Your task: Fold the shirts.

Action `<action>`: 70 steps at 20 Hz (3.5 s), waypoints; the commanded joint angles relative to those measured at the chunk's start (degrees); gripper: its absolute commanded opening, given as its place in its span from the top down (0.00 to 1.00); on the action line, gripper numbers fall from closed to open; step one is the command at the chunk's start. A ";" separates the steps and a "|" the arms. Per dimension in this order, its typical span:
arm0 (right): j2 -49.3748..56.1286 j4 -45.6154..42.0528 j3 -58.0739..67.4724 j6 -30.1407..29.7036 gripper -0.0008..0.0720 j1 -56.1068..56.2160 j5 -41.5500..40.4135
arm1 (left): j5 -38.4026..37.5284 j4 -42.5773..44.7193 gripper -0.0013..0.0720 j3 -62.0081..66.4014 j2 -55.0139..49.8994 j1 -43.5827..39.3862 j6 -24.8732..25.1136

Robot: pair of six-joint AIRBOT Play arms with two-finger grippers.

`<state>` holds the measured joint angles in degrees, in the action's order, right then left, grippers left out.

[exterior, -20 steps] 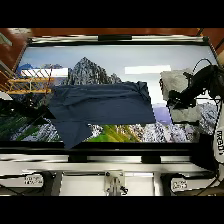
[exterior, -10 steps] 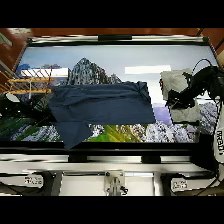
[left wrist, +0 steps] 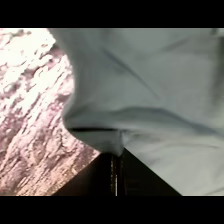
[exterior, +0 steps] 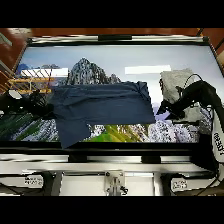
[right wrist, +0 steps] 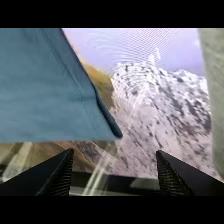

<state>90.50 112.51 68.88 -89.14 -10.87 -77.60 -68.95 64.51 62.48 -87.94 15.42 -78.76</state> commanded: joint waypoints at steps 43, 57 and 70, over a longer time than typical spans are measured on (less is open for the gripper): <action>-36.22 -16.00 30.67 -3.98 0.89 6.64 -20.26 | -3.76 5.16 0.94 26.75 48.43 -3.19 -0.09; 7.32 1.90 19.61 -7.30 0.89 7.54 34.69 | 34.86 -6.56 0.94 18.93 -0.28 -10.21 4.00; 10.62 -2.29 19.61 -5.38 0.89 9.86 28.15 | 31.43 -6.23 0.94 20.55 -9.31 -10.67 13.46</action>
<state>101.45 112.95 88.51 -94.78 -1.08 -42.52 -30.48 58.06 81.89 -96.92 4.49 -72.51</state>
